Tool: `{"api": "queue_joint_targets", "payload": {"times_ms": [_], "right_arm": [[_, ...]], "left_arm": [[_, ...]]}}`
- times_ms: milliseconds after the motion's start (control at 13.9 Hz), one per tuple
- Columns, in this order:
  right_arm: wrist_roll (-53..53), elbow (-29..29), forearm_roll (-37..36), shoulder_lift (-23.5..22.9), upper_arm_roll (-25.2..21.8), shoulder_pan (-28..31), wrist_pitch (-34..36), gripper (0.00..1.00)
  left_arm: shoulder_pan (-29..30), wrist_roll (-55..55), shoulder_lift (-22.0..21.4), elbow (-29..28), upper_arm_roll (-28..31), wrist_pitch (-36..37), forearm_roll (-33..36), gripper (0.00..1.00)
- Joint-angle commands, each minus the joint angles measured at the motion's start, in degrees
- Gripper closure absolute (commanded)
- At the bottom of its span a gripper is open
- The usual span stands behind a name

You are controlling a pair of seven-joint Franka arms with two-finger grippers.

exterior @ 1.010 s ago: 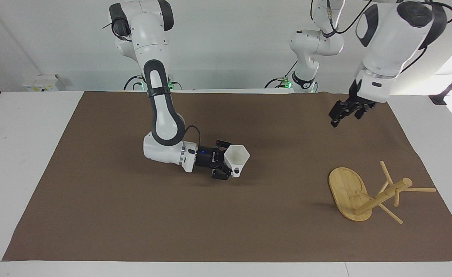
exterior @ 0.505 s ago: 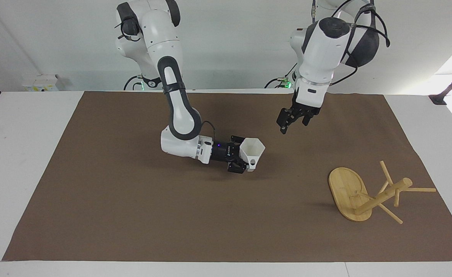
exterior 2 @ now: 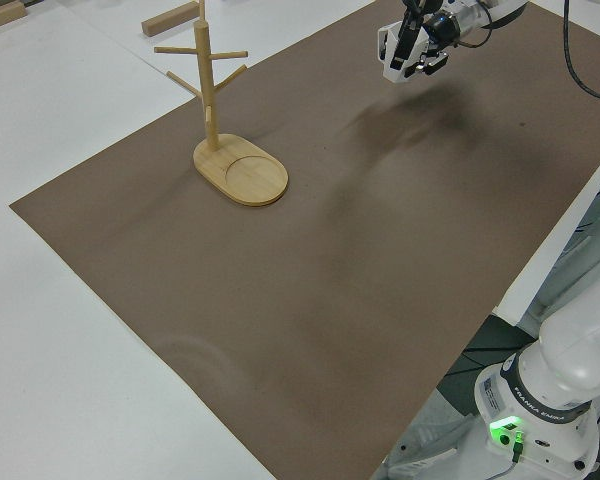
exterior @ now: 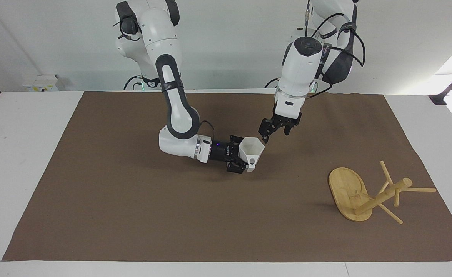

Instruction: Hang cup on rack

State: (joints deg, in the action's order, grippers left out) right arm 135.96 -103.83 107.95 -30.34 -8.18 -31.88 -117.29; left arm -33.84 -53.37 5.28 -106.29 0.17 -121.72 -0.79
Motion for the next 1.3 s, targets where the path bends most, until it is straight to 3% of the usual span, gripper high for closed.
{"api": "queue_joint_targets", "payload": {"times_ms": [0, 216, 361, 433, 505, 721, 1010, 1226], "right_arm": [[1.15, -0.59, 1.48, 0.72, 0.09, 0.15, 0.05, 0.59], [1.06, -0.59, 1.48, 0.72, 0.09, 0.24, 0.05, 0.59], [1.06, -0.59, 1.48, 0.72, 0.09, 0.15, -0.04, 0.59], [1.06, -0.59, 1.48, 0.72, 0.09, 0.24, -0.04, 0.59], [1.06, -0.59, 1.82, 0.72, 0.09, 0.24, -0.04, 0.59], [0.88, -0.59, 2.18, 0.72, 0.09, 0.24, -0.04, 0.59], [0.88, -0.50, 2.62, 0.72, 0.09, 0.59, 0.05, 0.59], [0.97, -0.50, 2.62, 0.72, 0.09, 0.59, 0.05, 0.47]], "left_arm": [[-1.66, -1.21, 1.30, -0.24, 0.89, -2.90, -0.62, 0.00], [-1.84, -1.30, 1.83, -0.24, 0.89, -3.78, -0.70, 0.04], [-2.10, -2.18, 2.45, 0.55, 0.89, -3.70, -1.05, 0.66], [-2.19, -2.09, 2.45, 0.55, 0.89, -3.78, -1.06, 0.84], [-2.45, -2.01, 2.45, 0.55, 0.89, -3.87, -1.06, 0.91], [-2.81, -2.01, 2.54, 0.55, 0.80, -5.36, -1.14, 0.99], [-3.25, -2.01, 3.07, 0.73, 0.80, -7.39, -2.46, 1.00], [-2.98, -2.35, 3.24, 1.17, 0.89, -7.39, -2.46, 1.00]]}}
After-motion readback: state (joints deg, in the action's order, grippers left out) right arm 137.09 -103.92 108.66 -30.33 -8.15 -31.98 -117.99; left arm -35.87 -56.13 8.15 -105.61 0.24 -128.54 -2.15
